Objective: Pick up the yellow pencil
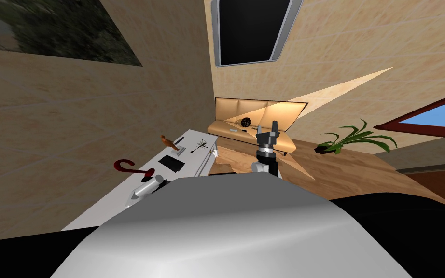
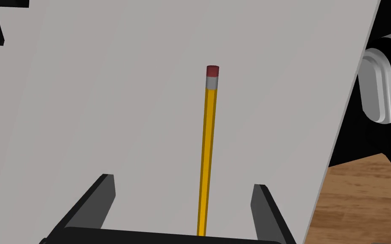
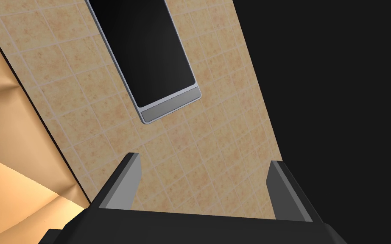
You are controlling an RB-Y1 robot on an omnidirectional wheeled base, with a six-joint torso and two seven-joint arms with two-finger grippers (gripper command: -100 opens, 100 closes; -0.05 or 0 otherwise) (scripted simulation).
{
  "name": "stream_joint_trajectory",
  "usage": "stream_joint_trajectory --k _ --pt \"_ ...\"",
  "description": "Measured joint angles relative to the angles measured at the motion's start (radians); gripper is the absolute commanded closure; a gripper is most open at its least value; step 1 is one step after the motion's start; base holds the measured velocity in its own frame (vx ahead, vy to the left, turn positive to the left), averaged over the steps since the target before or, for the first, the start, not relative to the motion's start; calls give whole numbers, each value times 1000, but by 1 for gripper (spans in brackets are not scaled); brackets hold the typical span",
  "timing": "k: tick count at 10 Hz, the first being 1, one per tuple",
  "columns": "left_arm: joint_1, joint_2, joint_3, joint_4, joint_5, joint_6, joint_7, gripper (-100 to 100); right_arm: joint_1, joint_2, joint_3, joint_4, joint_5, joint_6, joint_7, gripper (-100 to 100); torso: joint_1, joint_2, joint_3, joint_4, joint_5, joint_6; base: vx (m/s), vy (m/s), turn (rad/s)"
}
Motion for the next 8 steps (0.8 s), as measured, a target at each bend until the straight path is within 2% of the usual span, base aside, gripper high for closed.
stream_joint_trajectory --k 1,5,6,8 --pt "0 0 0 0 0 0 0 -100 0 0 0 0 0 0 0 0 0 1 1 0 0 0 13 21 29" --pt "-13 -21 -17 64 -15 -68 -12 -100 0 0 0 0 0 0 0 0 2 1 1 0 0 0 13 21 15" --pt "-13 -22 -17 66 -16 -71 -13 100 0 0 0 0 0 0 0 0 1 1 1 0 0 0 0 0 0" --pt "-12 -23 -18 67 -15 -69 -13 100 0 0 0 0 0 0 0 0 2 1 1 1 0 0 -1 -3 3"
